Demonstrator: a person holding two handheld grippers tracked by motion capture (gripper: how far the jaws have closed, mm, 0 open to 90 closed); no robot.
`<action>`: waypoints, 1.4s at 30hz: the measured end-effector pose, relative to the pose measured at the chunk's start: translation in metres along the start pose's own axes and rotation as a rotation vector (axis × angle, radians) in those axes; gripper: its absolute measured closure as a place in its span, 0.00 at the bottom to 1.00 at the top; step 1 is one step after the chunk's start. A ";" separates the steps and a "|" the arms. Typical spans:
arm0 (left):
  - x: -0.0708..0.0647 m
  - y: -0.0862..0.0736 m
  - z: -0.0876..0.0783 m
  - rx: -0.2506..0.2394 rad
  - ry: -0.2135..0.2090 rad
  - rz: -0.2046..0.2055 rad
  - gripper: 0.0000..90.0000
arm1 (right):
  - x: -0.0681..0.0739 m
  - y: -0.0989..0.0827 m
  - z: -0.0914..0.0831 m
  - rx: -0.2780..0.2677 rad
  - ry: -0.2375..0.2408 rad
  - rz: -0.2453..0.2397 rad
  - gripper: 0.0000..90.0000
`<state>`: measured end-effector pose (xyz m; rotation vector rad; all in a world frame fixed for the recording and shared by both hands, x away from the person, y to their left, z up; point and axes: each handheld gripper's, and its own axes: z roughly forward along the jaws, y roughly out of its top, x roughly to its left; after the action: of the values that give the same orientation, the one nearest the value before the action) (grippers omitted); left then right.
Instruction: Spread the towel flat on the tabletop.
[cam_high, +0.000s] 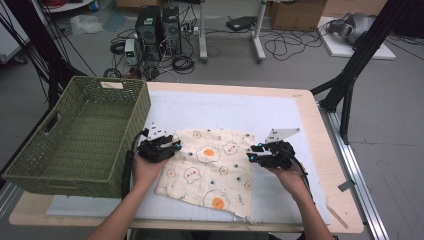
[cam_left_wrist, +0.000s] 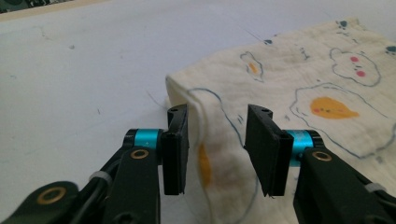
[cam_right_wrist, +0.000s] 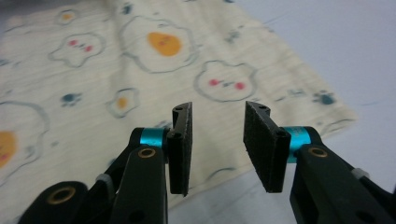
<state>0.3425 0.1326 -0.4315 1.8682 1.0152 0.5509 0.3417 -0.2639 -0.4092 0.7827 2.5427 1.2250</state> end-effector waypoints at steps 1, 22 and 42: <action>-0.001 -0.001 -0.002 0.002 -0.002 0.000 0.66 | 0.007 -0.004 -0.001 -0.003 0.014 -0.014 0.68; -0.029 -0.041 -0.049 0.141 -0.175 0.120 0.62 | 0.072 -0.043 0.001 0.019 0.207 -0.126 0.60; -0.049 -0.048 -0.076 0.124 -0.356 0.168 0.92 | 0.063 -0.045 -0.028 0.046 0.323 -0.137 0.94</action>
<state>0.2411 0.1419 -0.4344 2.0821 0.6740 0.2407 0.2614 -0.2713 -0.4236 0.4377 2.8310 1.3458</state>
